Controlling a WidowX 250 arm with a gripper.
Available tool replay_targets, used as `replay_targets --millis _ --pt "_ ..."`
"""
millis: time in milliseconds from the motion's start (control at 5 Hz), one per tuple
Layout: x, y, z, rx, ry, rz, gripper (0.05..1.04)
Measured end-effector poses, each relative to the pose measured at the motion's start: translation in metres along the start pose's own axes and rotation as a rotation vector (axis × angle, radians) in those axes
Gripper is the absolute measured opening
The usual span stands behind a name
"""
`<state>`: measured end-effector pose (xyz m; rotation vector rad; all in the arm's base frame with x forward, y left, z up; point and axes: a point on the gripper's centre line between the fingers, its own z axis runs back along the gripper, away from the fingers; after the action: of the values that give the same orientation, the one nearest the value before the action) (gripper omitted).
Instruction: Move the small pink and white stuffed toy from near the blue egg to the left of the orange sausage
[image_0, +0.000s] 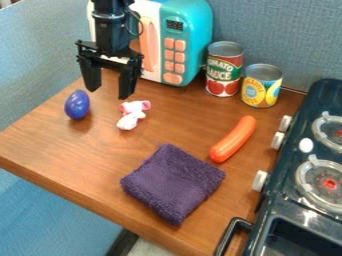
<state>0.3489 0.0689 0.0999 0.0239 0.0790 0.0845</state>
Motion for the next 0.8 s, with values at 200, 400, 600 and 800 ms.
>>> replay_targets --millis 200,400,600,800 --pt "-0.002 -0.002 -0.017 -0.006 0.05 -0.004 0.999" --pt "0.005 -0.003 -0.029 -0.014 0.037 -0.003 0.999" --pt "0.014 -0.003 -0.039 -0.022 0.047 0.004 0.999" --pt "0.024 -0.004 -0.048 -0.025 0.072 0.03 0.999"
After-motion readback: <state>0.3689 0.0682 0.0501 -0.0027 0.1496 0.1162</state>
